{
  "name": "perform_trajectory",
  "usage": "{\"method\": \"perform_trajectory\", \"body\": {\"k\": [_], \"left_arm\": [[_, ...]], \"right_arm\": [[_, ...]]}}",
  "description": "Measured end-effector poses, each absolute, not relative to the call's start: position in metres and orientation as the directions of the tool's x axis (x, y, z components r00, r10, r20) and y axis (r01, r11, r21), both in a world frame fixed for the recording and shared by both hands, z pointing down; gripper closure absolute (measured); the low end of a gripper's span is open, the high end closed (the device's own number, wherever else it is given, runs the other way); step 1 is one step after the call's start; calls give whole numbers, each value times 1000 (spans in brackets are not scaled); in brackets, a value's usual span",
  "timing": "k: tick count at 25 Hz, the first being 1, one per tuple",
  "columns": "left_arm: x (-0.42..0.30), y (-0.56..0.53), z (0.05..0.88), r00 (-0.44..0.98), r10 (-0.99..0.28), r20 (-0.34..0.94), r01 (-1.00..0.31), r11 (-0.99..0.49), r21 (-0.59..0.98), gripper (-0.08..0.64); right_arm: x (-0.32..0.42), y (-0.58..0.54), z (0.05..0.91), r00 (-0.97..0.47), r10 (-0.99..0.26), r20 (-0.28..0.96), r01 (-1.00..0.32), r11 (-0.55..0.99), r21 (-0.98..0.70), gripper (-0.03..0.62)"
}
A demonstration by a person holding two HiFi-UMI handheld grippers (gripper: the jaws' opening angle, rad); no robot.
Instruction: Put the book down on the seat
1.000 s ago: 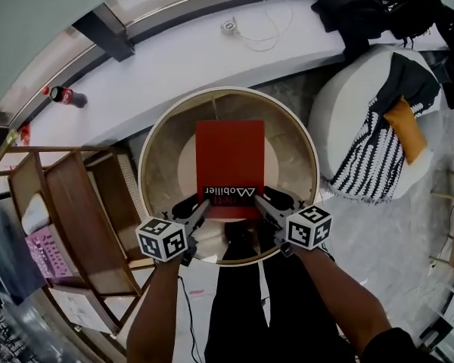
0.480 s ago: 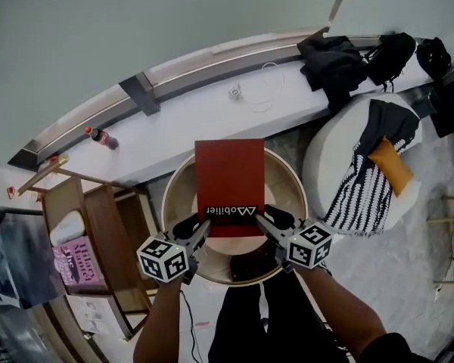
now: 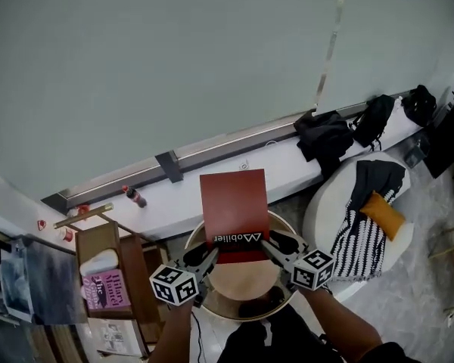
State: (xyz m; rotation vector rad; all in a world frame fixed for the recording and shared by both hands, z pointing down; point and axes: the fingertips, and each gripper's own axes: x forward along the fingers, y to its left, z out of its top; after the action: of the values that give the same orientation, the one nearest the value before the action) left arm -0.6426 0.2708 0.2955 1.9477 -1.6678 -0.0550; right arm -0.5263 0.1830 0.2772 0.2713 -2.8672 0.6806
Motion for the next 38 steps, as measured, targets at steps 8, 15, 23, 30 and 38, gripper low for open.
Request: {"method": "perform_trajectory", "body": {"k": [8,15,23,30,38], "left_arm": [[-643,268,210,195,-955,222,-928,-107,357,420],[-630,263,167,209,-967,147,-940,-157,304,420],[-596,249,154,277,-954,116,-931,-236,279,420],[-544,216,148,368,-922,124,-906,-325,270,420],[-449,166,136,450,-885,123,-871,-404,279,420]], "right_arm": [[-525,181,195,-981,-157,116,-188,915,-356,439],[-507,180,151,-978,-204,51,-210,929,-305,440],[-467,175,143,-962,-272,26,-267,918,-291,439],[-409,152,138,-937,-350,17,-339,892,-299,440],[-310,112,123,-900,-434,-19,-410,862,-299,440]]}}
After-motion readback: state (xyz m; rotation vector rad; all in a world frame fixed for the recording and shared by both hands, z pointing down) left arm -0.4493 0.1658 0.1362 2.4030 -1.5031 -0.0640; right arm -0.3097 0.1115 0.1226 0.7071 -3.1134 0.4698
